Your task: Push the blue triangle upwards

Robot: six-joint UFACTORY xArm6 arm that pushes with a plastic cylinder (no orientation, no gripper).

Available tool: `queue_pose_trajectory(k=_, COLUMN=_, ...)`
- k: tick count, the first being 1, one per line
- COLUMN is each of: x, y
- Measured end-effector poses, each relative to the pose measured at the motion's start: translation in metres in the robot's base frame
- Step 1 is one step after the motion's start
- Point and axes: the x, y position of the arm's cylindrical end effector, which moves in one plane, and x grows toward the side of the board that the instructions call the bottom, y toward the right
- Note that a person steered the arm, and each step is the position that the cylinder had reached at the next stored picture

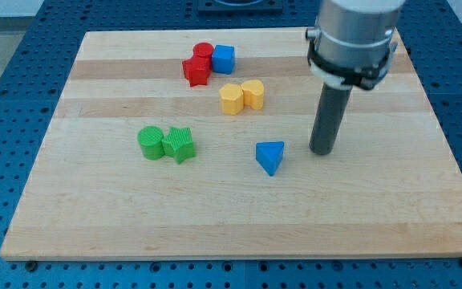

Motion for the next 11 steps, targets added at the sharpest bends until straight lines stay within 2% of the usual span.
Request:
queue_pose_trajectory(k=1, x=0.034, y=-0.032)
queue_pose_trajectory(k=3, x=0.039, y=-0.091)
queue_pose_trajectory(k=4, x=0.034, y=-0.098)
queue_pose_trajectory(k=5, x=0.026, y=-0.085)
queue_pose_trajectory(k=8, x=-0.046, y=-0.035)
queue_pose_trajectory(k=11, x=-0.099, y=0.017)
